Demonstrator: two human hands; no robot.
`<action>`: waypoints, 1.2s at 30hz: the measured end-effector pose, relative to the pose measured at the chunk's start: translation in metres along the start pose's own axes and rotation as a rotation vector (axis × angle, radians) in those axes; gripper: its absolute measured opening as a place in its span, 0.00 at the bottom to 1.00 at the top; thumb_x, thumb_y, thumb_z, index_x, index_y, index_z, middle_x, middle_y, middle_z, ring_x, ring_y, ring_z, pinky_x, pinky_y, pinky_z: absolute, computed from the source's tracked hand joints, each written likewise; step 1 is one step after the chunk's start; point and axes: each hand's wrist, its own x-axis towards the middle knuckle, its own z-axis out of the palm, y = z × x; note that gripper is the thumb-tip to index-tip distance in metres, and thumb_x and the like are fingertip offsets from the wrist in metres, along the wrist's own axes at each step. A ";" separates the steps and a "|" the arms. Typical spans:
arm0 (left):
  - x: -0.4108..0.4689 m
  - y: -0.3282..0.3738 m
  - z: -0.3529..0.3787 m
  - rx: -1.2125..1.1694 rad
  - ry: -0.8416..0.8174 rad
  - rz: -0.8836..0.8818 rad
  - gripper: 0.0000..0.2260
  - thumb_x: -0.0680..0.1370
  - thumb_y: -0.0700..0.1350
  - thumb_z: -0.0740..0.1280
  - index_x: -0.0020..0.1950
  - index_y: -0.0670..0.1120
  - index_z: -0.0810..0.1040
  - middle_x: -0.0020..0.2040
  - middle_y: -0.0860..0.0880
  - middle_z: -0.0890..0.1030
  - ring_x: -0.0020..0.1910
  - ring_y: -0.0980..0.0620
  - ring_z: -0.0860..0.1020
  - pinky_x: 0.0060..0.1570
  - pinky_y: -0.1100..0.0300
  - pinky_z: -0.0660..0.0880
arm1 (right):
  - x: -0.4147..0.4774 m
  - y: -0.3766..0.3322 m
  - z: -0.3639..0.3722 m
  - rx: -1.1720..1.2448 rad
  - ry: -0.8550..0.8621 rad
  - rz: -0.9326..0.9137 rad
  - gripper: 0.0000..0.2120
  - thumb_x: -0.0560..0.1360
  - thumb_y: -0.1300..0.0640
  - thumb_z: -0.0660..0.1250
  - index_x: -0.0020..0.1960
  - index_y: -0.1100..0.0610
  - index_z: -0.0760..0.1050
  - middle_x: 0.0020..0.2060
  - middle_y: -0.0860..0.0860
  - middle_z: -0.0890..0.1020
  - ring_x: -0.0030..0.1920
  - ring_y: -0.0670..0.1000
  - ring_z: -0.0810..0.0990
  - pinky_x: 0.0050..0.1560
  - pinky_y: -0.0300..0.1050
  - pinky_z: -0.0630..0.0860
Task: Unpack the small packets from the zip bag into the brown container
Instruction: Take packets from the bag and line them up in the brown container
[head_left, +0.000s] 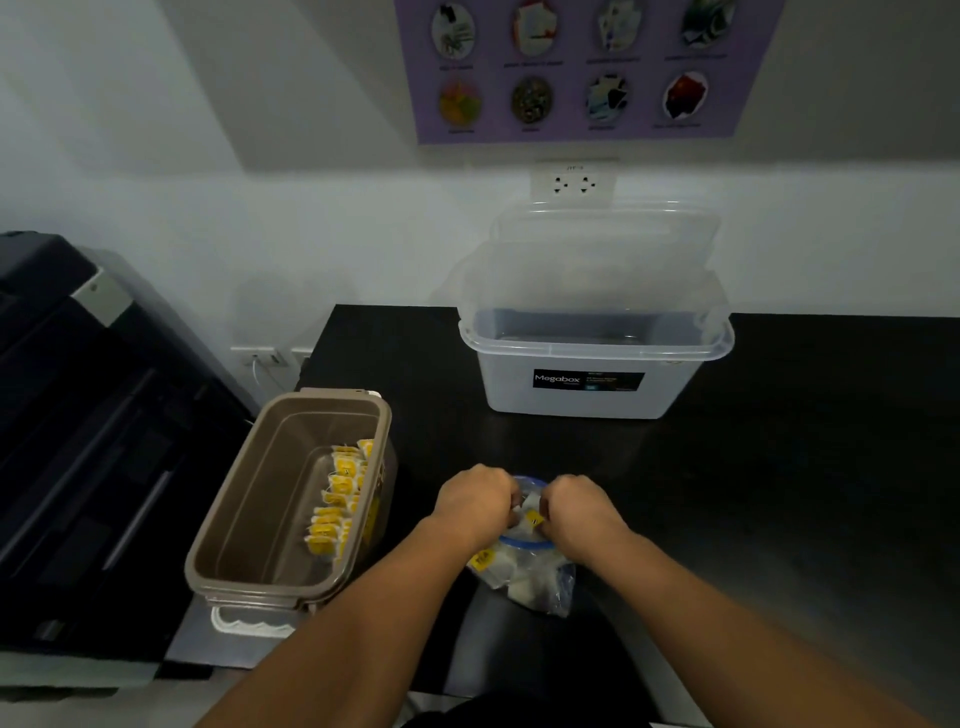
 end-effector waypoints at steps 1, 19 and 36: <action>0.000 -0.001 0.000 -0.025 -0.002 -0.006 0.08 0.78 0.51 0.70 0.55 0.51 0.83 0.52 0.49 0.83 0.50 0.49 0.82 0.54 0.50 0.80 | 0.001 0.001 0.001 0.021 -0.009 0.010 0.12 0.77 0.52 0.72 0.58 0.56 0.81 0.52 0.53 0.81 0.49 0.51 0.82 0.52 0.46 0.81; -0.014 -0.023 -0.014 -0.569 0.168 0.011 0.14 0.78 0.40 0.67 0.60 0.54 0.78 0.43 0.55 0.80 0.41 0.59 0.78 0.41 0.67 0.72 | -0.004 0.027 -0.015 0.761 0.211 -0.154 0.05 0.75 0.62 0.68 0.41 0.58 0.75 0.37 0.55 0.83 0.36 0.50 0.79 0.40 0.48 0.78; -0.024 -0.006 0.000 -0.130 0.133 0.074 0.11 0.78 0.54 0.69 0.59 0.55 0.83 0.54 0.51 0.80 0.51 0.51 0.79 0.53 0.51 0.79 | -0.004 0.033 -0.001 0.715 0.208 -0.145 0.09 0.78 0.63 0.70 0.44 0.51 0.75 0.38 0.51 0.83 0.41 0.52 0.84 0.49 0.54 0.84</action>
